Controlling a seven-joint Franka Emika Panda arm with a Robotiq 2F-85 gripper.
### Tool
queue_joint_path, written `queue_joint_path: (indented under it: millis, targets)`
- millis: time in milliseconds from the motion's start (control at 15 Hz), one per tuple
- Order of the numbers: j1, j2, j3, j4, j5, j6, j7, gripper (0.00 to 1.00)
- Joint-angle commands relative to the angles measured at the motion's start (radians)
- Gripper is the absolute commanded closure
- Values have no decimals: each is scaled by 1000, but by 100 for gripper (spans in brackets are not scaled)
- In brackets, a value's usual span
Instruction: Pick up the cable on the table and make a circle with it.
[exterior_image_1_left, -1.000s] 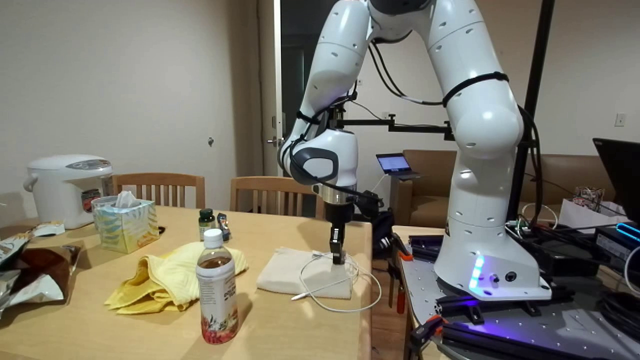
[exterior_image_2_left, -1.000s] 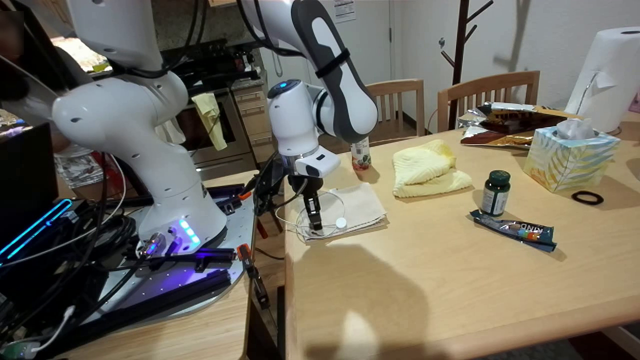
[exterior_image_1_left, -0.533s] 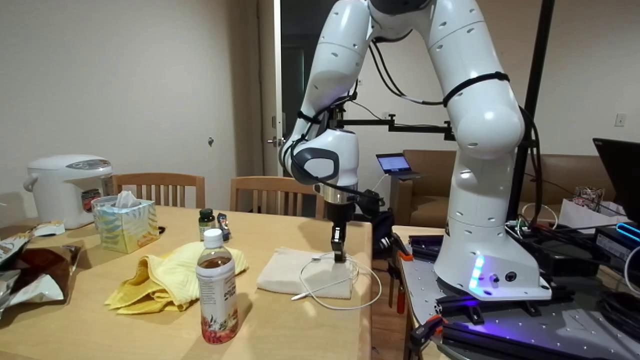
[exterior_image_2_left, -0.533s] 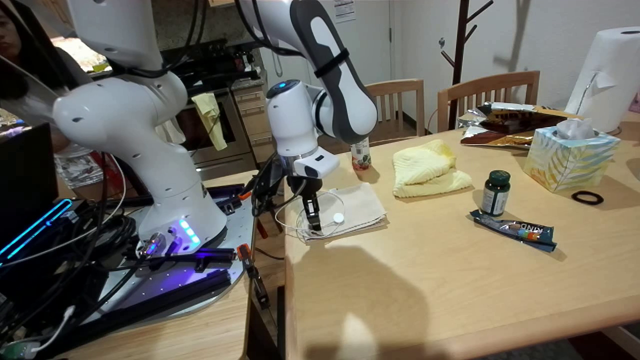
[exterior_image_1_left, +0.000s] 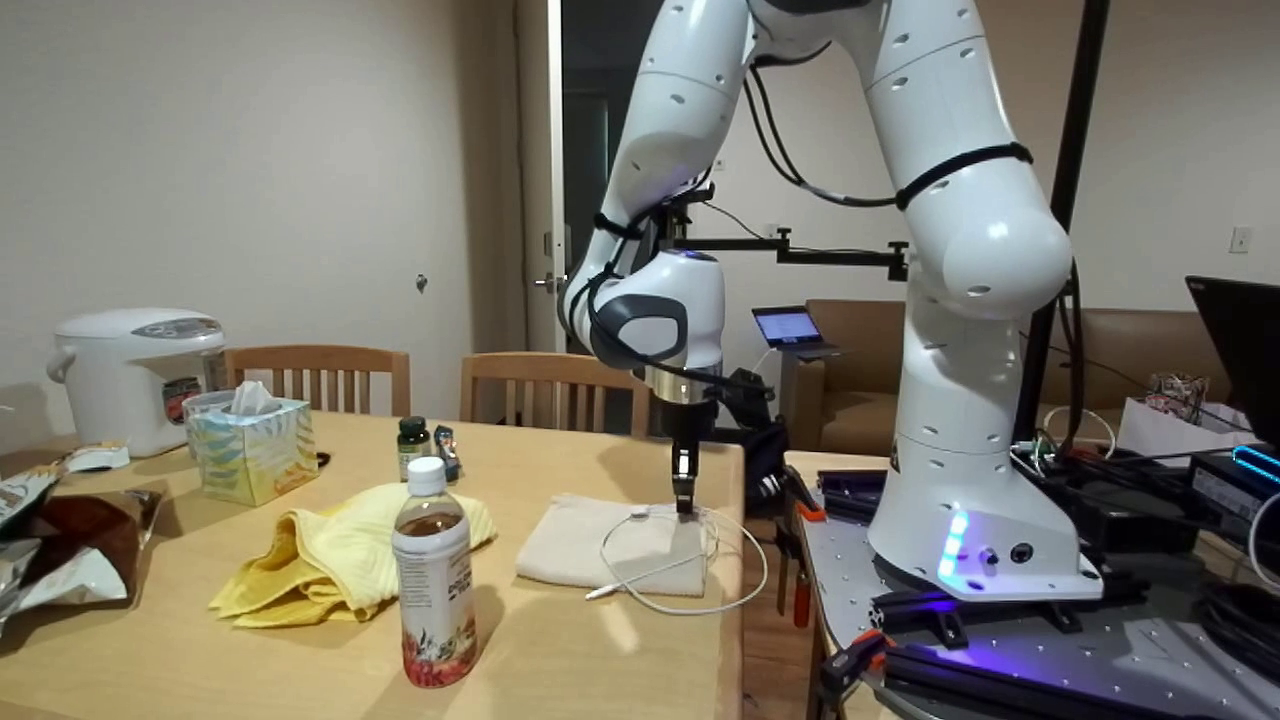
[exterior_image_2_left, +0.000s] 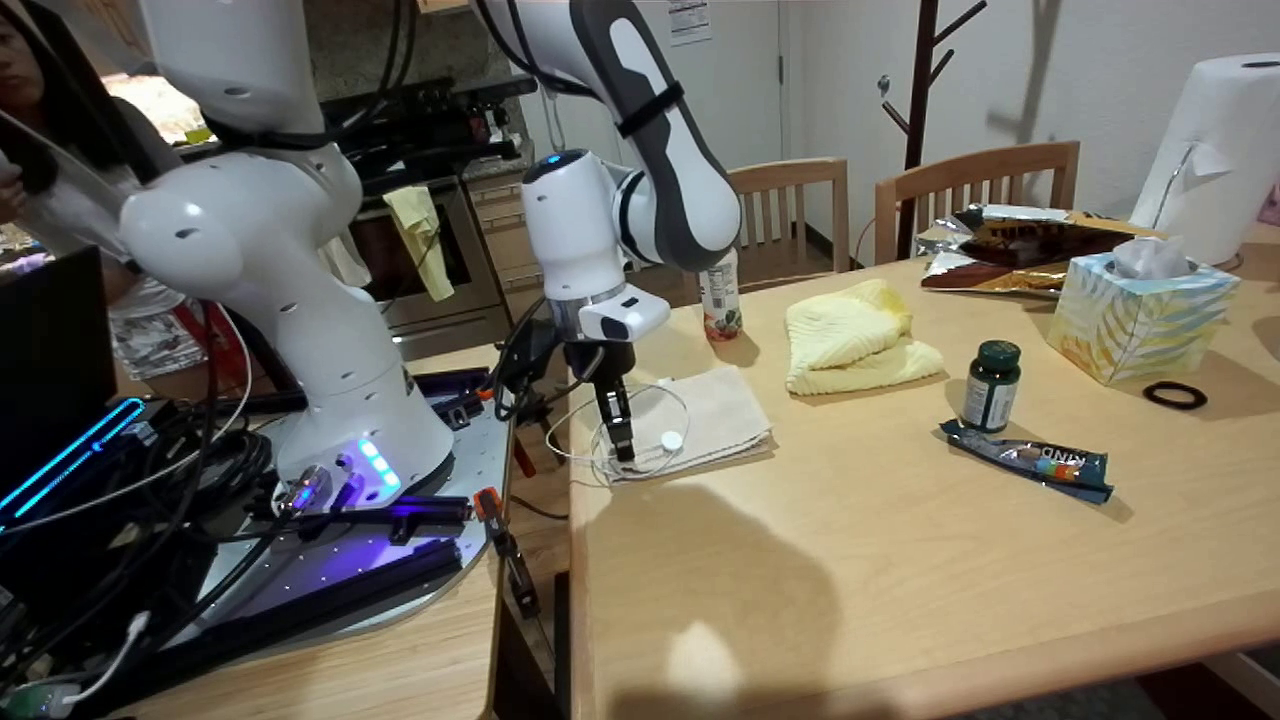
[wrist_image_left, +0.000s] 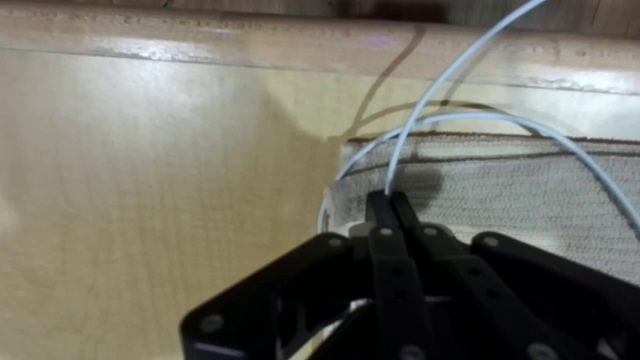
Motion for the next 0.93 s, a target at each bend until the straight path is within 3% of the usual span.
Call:
queue_joint_path:
  millis: [0,200,600,867]
  targets:
    - [41,-27,72,-66,-54,0,0,99]
    - [125,-20,80,-100,-106,1,-1,99]
    - [402,-11,-81,-166,-162,1,-1,99]
    - [492,-10,-147,-171,-160,1,-1,99]
